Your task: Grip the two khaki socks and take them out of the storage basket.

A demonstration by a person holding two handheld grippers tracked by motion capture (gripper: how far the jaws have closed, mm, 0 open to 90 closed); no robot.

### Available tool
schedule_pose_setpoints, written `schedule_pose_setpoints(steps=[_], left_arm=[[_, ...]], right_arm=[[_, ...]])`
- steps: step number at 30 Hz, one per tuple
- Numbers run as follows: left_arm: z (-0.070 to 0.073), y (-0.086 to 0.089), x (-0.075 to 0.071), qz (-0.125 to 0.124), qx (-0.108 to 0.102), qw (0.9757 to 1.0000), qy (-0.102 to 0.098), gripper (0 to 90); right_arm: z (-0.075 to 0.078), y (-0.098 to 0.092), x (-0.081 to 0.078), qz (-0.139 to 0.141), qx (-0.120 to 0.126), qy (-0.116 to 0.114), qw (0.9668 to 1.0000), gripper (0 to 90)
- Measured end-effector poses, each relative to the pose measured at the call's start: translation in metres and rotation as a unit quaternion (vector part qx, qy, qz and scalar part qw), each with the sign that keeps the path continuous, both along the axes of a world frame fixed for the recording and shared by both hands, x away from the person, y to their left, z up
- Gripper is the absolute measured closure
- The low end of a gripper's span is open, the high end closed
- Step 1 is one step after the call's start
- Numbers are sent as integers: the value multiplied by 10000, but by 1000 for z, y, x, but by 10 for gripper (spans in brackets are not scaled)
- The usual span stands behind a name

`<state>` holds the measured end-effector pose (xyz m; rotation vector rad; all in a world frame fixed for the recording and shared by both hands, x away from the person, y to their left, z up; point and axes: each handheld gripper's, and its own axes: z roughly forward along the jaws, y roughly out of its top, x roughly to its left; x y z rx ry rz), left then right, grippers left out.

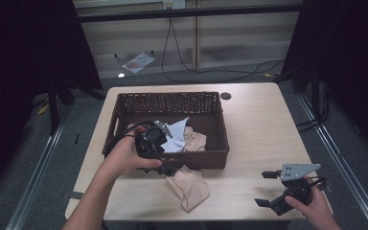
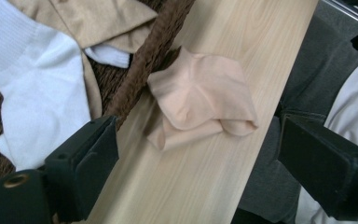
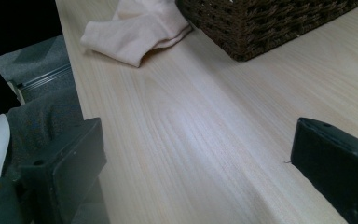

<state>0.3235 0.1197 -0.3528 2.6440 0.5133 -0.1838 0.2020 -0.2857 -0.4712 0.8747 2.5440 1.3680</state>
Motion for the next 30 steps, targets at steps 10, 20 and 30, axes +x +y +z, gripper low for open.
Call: schedule_pose_setpoints(steps=[10,20,30], left_arm=[[-20,10,-6,180,-8,9997,-168,102],[-42,21,-15,247,-169,9993,-210,89],[-60,23,-24,94,-255,9995,-181,76]], right_arm=[[0,0,0,-13,-5,15,10000,28],[0,0,0,-3,-11,-12,10000,29],[1,0,-1,3,-31,-15,10000,29]])
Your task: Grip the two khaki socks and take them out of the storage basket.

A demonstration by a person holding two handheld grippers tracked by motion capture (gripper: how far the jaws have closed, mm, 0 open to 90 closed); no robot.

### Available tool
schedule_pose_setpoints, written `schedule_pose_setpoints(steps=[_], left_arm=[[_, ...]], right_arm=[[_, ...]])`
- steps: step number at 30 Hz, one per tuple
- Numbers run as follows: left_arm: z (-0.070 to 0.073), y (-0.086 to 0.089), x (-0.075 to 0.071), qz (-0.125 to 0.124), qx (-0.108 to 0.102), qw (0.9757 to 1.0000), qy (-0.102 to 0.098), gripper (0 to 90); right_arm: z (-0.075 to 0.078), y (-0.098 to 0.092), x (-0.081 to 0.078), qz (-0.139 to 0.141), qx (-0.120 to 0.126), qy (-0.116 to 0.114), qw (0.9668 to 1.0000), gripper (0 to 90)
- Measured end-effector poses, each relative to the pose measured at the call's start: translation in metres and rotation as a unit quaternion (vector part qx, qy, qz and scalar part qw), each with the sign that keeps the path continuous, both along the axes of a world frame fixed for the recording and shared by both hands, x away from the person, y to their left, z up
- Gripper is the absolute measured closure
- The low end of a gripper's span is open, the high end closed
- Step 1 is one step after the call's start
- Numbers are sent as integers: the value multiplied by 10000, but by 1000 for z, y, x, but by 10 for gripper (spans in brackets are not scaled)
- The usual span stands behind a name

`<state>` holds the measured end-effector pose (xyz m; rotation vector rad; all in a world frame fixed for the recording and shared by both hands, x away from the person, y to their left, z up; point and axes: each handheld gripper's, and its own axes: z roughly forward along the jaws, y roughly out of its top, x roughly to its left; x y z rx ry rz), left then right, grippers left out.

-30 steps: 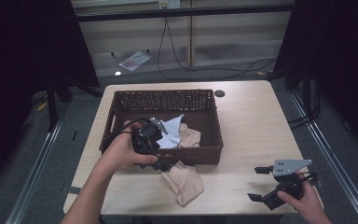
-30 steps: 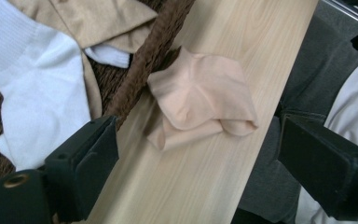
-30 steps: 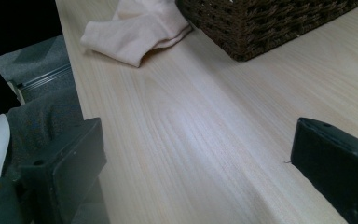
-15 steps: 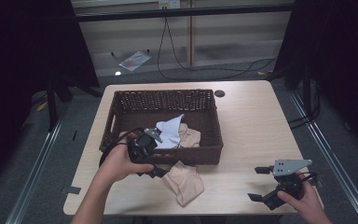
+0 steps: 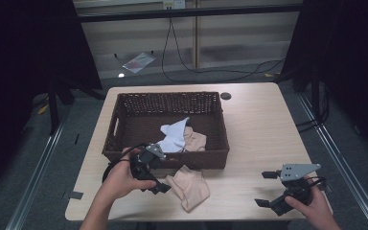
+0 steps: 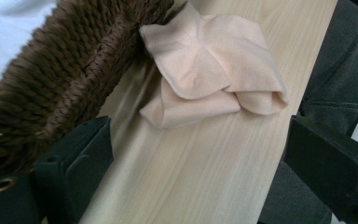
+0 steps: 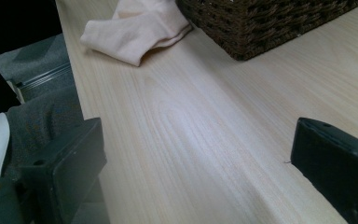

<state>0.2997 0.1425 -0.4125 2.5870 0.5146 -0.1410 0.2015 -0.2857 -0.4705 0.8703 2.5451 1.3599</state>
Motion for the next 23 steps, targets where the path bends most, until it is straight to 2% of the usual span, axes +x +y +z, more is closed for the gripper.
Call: schedule_pose_setpoints(steps=[4,12,18,23], left_arm=[[-7,3,-2,-4,-59,10000,-69,75],[-21,9,-7,9,-86,9999,-62,74],[-21,7,-7,7,-117,9999,-80,73],[-23,0,-9,-115,-113,9998,-103,76]], right_arm=[[0,0,0,-1,-3,-7,10000,29],[1,0,0,43,1,-38,10000,29],[1,1,-1,29,-18,-13,10000,29],[1,0,0,54,-3,-44,10000,29]])
